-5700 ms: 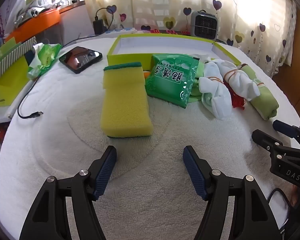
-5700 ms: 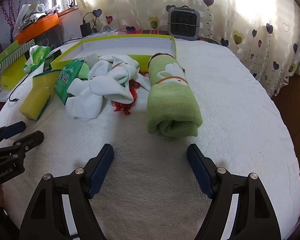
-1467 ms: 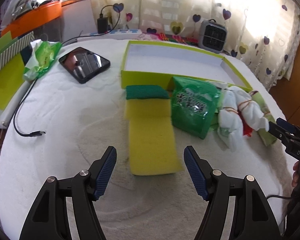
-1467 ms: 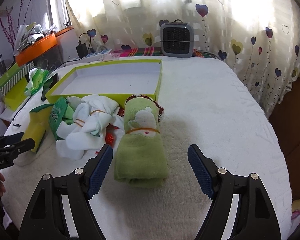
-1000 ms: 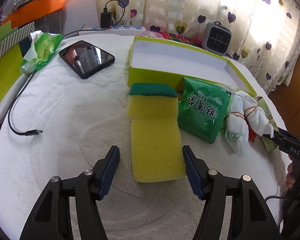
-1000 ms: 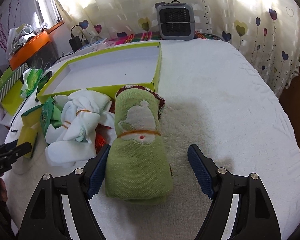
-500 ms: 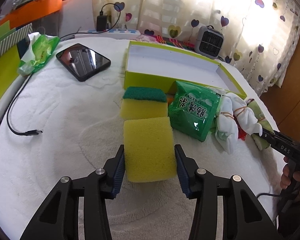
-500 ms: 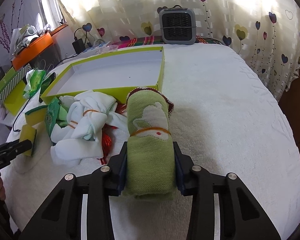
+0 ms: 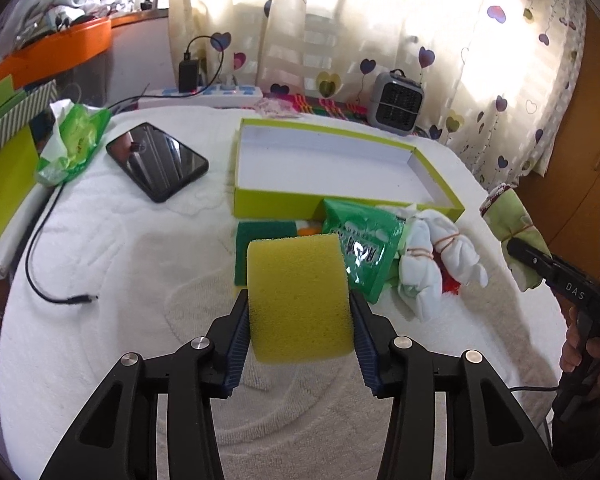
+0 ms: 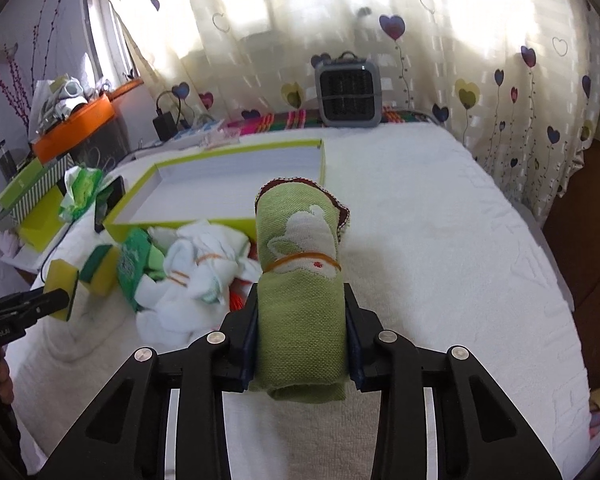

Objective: Organize soft objects
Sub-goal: 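Carry the sponge and towel into the green box and open both tools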

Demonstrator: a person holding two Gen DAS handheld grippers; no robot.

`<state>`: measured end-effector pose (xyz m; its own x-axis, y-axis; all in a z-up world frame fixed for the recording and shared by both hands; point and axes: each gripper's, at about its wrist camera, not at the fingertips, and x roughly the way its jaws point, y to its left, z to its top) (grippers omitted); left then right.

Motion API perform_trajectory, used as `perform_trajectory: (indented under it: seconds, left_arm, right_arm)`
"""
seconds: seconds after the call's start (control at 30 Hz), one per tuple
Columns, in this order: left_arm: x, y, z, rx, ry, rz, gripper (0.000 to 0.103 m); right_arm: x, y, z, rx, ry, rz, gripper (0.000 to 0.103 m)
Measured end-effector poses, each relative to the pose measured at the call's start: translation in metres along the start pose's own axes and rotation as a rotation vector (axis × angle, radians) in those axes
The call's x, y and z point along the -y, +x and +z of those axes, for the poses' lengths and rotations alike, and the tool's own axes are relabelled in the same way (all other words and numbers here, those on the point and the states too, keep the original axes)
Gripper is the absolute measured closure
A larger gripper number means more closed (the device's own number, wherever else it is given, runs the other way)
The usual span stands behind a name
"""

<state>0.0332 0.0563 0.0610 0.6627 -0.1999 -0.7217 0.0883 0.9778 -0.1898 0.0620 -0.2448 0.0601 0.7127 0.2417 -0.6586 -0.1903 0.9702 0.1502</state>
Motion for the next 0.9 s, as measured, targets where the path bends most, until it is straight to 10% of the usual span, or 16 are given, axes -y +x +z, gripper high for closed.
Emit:
perform_trajectory:
  seconds: [0.9]
  left_arm:
    - [-0.015, 0.095, 0.124, -0.081, 0.021, 0.012, 0.058]
  right_arm:
    - [-0.023, 0.073, 0.077, -0.053, -0.011, -0.022, 0.066]
